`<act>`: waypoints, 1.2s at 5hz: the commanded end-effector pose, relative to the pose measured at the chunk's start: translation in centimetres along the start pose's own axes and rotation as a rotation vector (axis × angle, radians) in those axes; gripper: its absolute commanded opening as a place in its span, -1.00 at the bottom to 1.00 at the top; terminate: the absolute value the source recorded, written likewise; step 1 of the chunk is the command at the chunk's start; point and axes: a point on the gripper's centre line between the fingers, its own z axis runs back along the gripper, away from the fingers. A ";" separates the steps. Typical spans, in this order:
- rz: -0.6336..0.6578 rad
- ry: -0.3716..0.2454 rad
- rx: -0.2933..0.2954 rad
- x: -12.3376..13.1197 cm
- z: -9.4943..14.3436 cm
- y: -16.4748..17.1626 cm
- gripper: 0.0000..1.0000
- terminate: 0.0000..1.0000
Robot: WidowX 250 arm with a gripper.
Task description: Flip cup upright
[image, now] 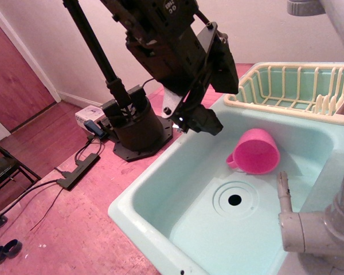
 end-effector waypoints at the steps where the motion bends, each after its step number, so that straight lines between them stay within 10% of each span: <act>1: 0.000 0.000 0.000 0.0 0.0 0.0 1.00 -1.00; 6: 0.283 -0.090 -0.051 2.3 -6.2 1.3 1.00 -1.00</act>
